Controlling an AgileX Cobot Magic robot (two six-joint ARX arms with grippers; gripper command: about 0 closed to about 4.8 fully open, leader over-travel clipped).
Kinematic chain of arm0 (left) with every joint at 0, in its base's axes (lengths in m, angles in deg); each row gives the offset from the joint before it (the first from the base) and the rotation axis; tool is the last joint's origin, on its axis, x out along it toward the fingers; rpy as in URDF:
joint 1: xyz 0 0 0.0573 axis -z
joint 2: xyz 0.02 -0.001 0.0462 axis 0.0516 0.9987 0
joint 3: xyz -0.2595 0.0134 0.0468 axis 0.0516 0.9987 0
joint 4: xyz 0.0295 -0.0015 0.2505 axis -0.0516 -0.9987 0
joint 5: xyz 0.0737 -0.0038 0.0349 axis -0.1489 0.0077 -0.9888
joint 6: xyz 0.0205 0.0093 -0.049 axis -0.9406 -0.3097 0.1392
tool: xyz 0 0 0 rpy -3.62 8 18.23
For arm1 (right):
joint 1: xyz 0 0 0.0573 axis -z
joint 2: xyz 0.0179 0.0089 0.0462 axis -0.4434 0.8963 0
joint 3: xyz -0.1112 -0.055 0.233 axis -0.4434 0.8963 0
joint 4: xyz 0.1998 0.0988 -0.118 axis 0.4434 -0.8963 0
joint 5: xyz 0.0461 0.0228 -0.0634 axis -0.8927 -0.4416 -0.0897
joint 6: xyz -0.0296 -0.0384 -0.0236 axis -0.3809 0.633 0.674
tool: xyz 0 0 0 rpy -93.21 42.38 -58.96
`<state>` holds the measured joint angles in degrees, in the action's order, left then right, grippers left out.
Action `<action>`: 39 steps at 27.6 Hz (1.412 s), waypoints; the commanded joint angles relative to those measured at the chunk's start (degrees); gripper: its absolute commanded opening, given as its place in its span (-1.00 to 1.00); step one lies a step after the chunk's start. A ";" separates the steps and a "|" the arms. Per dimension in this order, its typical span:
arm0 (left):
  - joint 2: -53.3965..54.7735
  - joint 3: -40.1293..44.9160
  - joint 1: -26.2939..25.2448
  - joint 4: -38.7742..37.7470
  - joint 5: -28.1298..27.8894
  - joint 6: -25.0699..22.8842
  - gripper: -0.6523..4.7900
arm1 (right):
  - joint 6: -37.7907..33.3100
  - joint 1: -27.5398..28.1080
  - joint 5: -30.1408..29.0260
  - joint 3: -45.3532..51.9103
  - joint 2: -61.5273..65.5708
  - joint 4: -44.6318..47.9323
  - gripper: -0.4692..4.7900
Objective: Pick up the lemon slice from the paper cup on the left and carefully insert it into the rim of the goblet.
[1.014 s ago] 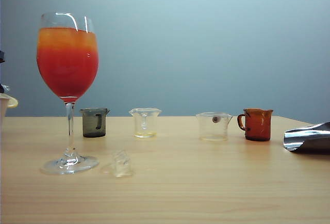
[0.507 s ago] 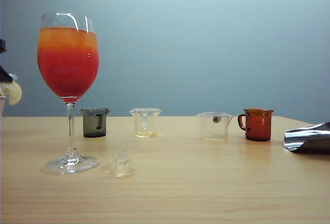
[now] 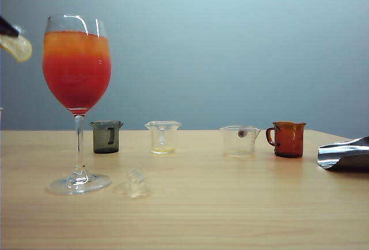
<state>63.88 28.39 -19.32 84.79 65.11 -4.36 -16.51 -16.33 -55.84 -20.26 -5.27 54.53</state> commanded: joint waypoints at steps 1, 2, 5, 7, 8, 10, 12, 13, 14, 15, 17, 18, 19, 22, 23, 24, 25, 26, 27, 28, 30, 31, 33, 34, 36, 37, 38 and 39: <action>-4.70 0.00 2.32 -4.11 1.16 -2.99 -0.78 | -0.07 -2.12 1.11 -5.11 -0.11 -10.25 -0.84; -6.45 0.00 3.17 -5.29 1.55 -2.99 -0.78 | 0.00 -2.93 1.75 -6.71 0.09 -13.07 -0.84; -10.95 0.00 5.70 -8.63 2.25 -2.99 -0.78 | 0.20 -4.52 2.10 -9.27 0.07 -16.33 -0.84; -15.58 0.00 8.44 -13.66 2.60 -6.91 -0.78 | 0.17 -6.84 1.92 -10.29 -0.04 -17.31 -0.84; -18.25 0.00 9.73 -16.90 2.64 -9.62 -0.78 | 0.17 -8.17 1.92 -10.45 -0.04 -18.05 -0.84; -21.53 0.00 11.74 -21.07 2.62 -11.93 -0.78 | 0.17 -9.86 1.92 -10.43 -0.28 -19.54 -0.84; -23.61 0.00 13.44 -23.98 2.62 -13.53 -0.78 | 0.17 -11.15 1.92 -10.45 -0.35 -20.59 -0.85; -24.74 0.00 14.32 -25.70 2.62 -14.60 -0.78 | 0.15 -12.09 1.92 -10.45 -0.39 -21.05 -0.84; -26.32 0.00 15.54 -27.98 2.67 -16.02 -0.78 | 0.15 -13.60 2.29 -10.45 -0.46 -21.79 -0.85; -26.80 0.00 16.09 -28.59 2.62 -16.06 -0.78 | 0.15 -14.36 2.45 -10.43 -0.63 -22.29 -0.85; -27.39 0.00 18.49 -29.46 2.27 -16.06 -0.78 | 0.07 -15.43 2.56 -10.45 -1.20 -23.45 -0.84; -27.39 0.00 19.47 -29.66 1.79 -16.09 -0.78 | 0.07 -15.82 2.56 -10.43 -1.33 -23.80 -0.84; -27.34 0.02 20.13 -29.81 1.16 -16.70 -0.78 | 0.07 -16.15 2.56 -10.43 -1.33 -23.96 -0.84; -27.06 0.02 20.90 -29.81 0.66 -18.21 -0.78 | 0.11 -16.70 3.34 -10.43 -1.36 -24.26 -0.84; -26.75 0.02 21.31 -29.83 0.46 -18.32 -0.78 | 0.13 -16.70 4.11 -10.45 -1.44 -24.46 -0.84; -26.38 0.02 21.62 -29.88 -0.09 -18.29 -0.78 | 0.13 -16.70 4.83 -10.43 -1.53 -24.61 -0.85; -25.92 0.02 21.77 -29.92 -0.59 -18.36 -0.78 | 0.13 -16.70 5.09 -10.43 -1.53 -24.59 -0.84; -25.51 0.02 21.73 -30.14 -0.72 -18.49 -0.78 | 0.13 -16.72 5.14 -10.43 -1.51 -24.46 -0.84; -25.03 0.02 21.70 -30.14 -0.87 -18.71 -0.78 | 0.15 -16.72 5.18 -10.43 -1.49 -24.39 -0.84; -24.55 0.02 21.70 -30.23 -0.85 -19.17 -0.78 | 0.17 -16.72 5.57 -10.43 -1.49 -24.39 -0.84; -23.54 0.02 21.75 -30.29 -0.33 -20.09 -0.78 | 0.61 -16.63 6.99 -10.43 -1.49 -24.46 -0.84; -22.95 0.04 21.99 -30.29 -0.39 -20.55 -0.78 | 0.61 -16.63 7.45 -10.43 -1.49 -24.44 -0.84; -21.99 0.04 22.10 -30.05 -1.01 -22.12 -0.78 | 0.61 -16.61 7.45 -10.40 -1.38 -24.39 -0.84; -21.79 0.04 22.08 -29.97 -1.22 -22.40 -0.78 | 0.61 -16.61 7.45 -10.38 -1.38 -24.41 -0.84; -21.31 0.04 22.08 -30.25 -1.49 -23.85 -0.78 | 0.68 -16.61 7.45 -10.38 -1.31 -24.37 -0.84; -21.14 0.04 22.08 -30.27 -1.46 -24.11 -0.78 | 0.79 -16.61 7.45 -10.38 -1.29 -24.33 -0.84; -21.00 0.04 22.08 -30.56 -1.46 -24.65 -0.78 | 0.79 -16.61 7.45 -10.38 -1.27 -24.30 -0.84; -20.68 0.04 22.08 -30.69 -1.49 -24.72 -0.78 | 0.79 -16.59 7.48 -10.38 -1.29 -24.33 -0.84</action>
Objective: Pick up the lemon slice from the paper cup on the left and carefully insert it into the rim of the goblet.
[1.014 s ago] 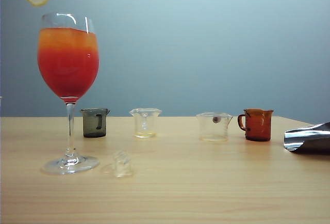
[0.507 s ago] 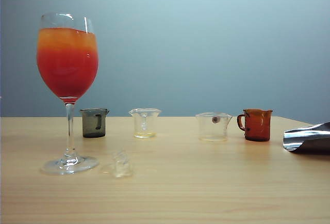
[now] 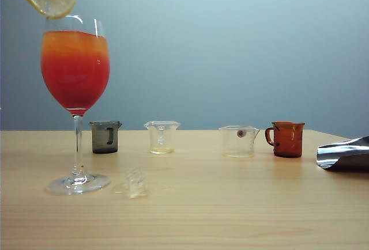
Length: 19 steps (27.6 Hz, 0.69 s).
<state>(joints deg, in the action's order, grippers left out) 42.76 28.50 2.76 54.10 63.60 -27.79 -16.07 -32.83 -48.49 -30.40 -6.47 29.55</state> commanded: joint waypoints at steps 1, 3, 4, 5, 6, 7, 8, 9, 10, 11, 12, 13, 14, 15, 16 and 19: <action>0.98 -0.07 0.00 -0.50 0.04 -1.44 -0.78 | 0.37 -0.04 0.15 -0.24 -0.09 0.63 -0.84; 1.75 -0.07 0.00 -2.05 0.02 -3.04 -0.78 | 0.39 0.42 0.15 -0.24 -0.07 0.63 -0.84; 2.03 -0.07 0.00 -2.69 -0.04 -3.96 -0.78 | 0.57 0.42 0.39 -0.22 -0.07 0.63 -0.84; 2.19 -0.07 0.00 -3.54 0.02 -4.24 -0.78 | 0.59 0.39 1.22 -0.22 -0.09 0.63 -0.84; 2.32 -0.07 0.00 -3.85 0.02 -4.26 -0.78 | 0.59 0.39 1.20 -0.22 -0.09 0.63 -0.84; 2.34 -0.07 0.00 -4.09 0.02 -4.26 -0.78 | 0.61 0.39 1.20 -0.22 -0.09 0.63 -0.84; 2.34 -0.07 0.00 -4.31 0.02 -4.44 -0.78 | 0.61 0.39 1.20 -0.22 -0.09 0.63 -0.84; 2.36 -0.07 0.00 -4.52 0.00 -4.90 -0.78 | 0.74 0.39 1.25 -0.22 -0.09 0.63 -0.84; 2.36 -0.07 0.00 -4.68 -0.02 -5.51 -0.78 | 1.31 0.39 1.22 -0.22 -0.09 0.66 -0.84; 2.38 -0.07 0.00 -4.72 -0.02 -5.79 -0.78 | 1.55 0.39 1.22 -0.22 -0.09 0.63 -0.84; 2.40 -0.07 0.00 -4.74 0.00 -5.97 -0.78 | 1.57 0.39 1.20 -0.22 -0.09 0.61 -0.84; 2.40 -0.07 0.00 -4.74 0.00 -5.95 -0.78 | 1.57 0.39 1.20 -0.22 -0.07 0.59 -0.84; 2.43 -0.07 0.00 -4.87 0.00 -5.97 -0.78 | 1.57 0.39 1.20 -0.22 -0.09 0.61 -0.84; 2.43 -0.07 0.00 -5.05 0.00 -5.97 -0.78 | 1.60 0.39 1.22 -0.22 -0.09 0.61 -0.84; 2.45 -0.02 0.00 -5.29 0.00 -5.99 -0.78 | 1.60 0.39 1.22 -0.22 -0.09 0.63 -0.84; 2.43 0.55 0.00 -5.86 0.00 -6.58 -0.78 | 1.64 0.39 1.22 -0.22 -0.09 0.63 -0.84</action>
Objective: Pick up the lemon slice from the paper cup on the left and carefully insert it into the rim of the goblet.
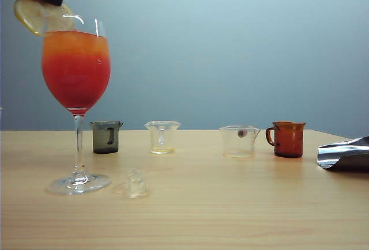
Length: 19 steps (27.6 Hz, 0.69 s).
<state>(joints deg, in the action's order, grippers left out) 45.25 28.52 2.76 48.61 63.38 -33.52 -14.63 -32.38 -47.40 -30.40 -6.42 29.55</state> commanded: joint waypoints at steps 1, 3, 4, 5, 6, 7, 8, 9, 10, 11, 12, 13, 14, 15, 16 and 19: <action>-0.07 0.90 0.00 -0.35 0.22 -0.85 -0.78 | 0.20 -0.07 0.13 -0.22 -0.13 0.61 -0.85; -0.07 1.64 0.00 -0.37 0.24 -0.85 -0.78 | 0.20 -0.09 0.13 -0.17 -0.13 0.61 -0.85; -0.07 1.99 0.00 -0.33 0.24 -0.85 -0.78 | 0.20 -0.09 0.13 -0.15 -0.13 0.61 -0.84; -0.07 2.36 0.00 -0.31 0.24 -0.85 -0.78 | 0.20 -0.09 0.13 -0.13 -0.13 0.59 -0.85; -0.07 2.78 0.00 -0.24 0.26 -0.83 -0.78 | 0.20 -0.09 0.13 -0.13 -0.13 0.59 -0.84; -0.07 3.04 0.02 -0.22 0.26 -0.83 -0.78 | 0.20 -0.09 0.13 -0.13 -0.13 0.59 -0.84; -0.07 3.26 0.02 -0.20 0.26 -0.85 -0.78 | 0.20 -0.07 0.13 -0.13 -0.13 0.59 -0.85; -0.09 3.32 0.02 0.00 0.26 -0.85 -0.78 | 0.20 -0.07 0.13 -0.13 -0.13 0.59 -0.84; -0.11 3.32 0.02 0.85 0.31 -0.81 -0.78 | 0.20 -0.07 0.13 -0.13 -0.13 0.61 -0.85; -0.11 3.32 0.02 1.38 0.33 -0.81 -0.78 | 0.20 -0.07 0.13 -0.13 -0.11 0.61 -0.84; -0.15 3.30 0.02 2.86 0.44 -0.55 -0.78 | 0.20 -0.07 0.13 -0.13 -0.09 0.59 -0.84; -0.17 3.30 0.02 3.74 0.48 0.02 -0.78 | 0.20 -0.07 0.13 -0.13 -0.07 0.59 -0.84; -0.17 3.28 0.02 4.42 0.48 0.83 -0.78 | 0.20 -0.07 0.13 -0.13 -0.07 0.59 -0.84; -0.17 3.28 0.02 5.01 0.46 1.57 -0.78 | 0.20 -0.07 0.13 -0.13 -0.07 0.59 -0.84; -0.22 3.26 0.02 5.68 0.48 2.45 -0.78 | 0.20 -0.07 0.13 -0.13 -0.07 0.59 -0.84; -0.26 2.56 0.02 5.97 0.50 3.50 -0.78 | 0.20 -0.07 0.33 -0.13 -0.07 0.59 -0.84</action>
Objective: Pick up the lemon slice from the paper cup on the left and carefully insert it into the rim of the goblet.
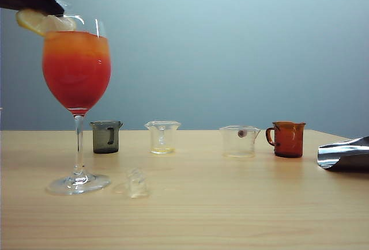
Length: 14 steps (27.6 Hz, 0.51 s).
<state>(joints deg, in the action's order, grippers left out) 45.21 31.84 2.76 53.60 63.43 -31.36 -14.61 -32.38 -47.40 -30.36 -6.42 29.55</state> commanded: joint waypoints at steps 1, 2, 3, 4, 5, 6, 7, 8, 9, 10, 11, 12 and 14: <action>-0.26 -0.96 0.02 1.01 0.46 1.31 -0.78 | 0.17 -0.07 0.31 -0.17 -0.07 0.57 -0.84; -0.33 -1.16 0.02 1.01 0.42 1.29 -0.78 | 0.17 -0.07 0.31 -0.17 -0.04 0.57 -0.84; -0.35 -1.38 0.02 1.01 0.44 1.31 -0.78 | 0.17 -0.07 0.31 -0.17 -0.04 0.57 -0.84; -0.44 -1.42 0.02 1.03 0.46 1.31 -0.78 | 0.17 -0.07 0.31 -0.17 -0.04 0.57 -0.84; -0.44 -1.42 0.02 1.01 0.44 1.29 -0.78 | 0.17 -0.07 0.33 -0.17 -0.04 0.57 -0.84; -0.44 -1.42 0.02 0.94 0.44 1.31 -0.78 | 0.20 -0.07 0.33 -0.17 -0.04 0.57 -0.84; -0.44 -1.42 0.02 0.63 1.40 1.29 -0.78 | 0.22 0.00 0.33 -0.17 -0.04 0.57 -0.84; -0.44 -1.42 0.02 0.50 2.12 1.31 -0.78 | 0.28 0.00 0.33 -0.17 -0.02 0.55 -0.84; -0.44 -1.42 0.02 0.42 2.69 1.29 -0.78 | 0.39 0.00 0.33 -0.17 0.02 0.52 -0.84; -0.44 -1.42 0.02 0.20 2.80 1.29 -0.78 | 0.39 0.00 0.33 -0.17 0.20 0.57 -0.84; -0.44 -1.42 0.02 -0.20 2.71 1.27 -0.78 | 0.42 0.00 0.35 -0.15 0.22 0.50 -0.84; -0.44 -1.42 0.02 -0.59 2.58 1.27 -0.78 | 0.42 0.00 0.35 -0.15 0.35 0.50 -0.84; -0.44 -1.42 0.02 -1.73 2.56 1.16 -0.78 | 0.42 0.00 0.33 -0.15 0.57 0.44 -0.84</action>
<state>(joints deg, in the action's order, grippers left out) 44.93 30.62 2.78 52.87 65.53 -30.22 -14.37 -32.38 -47.31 -30.31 -5.81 29.53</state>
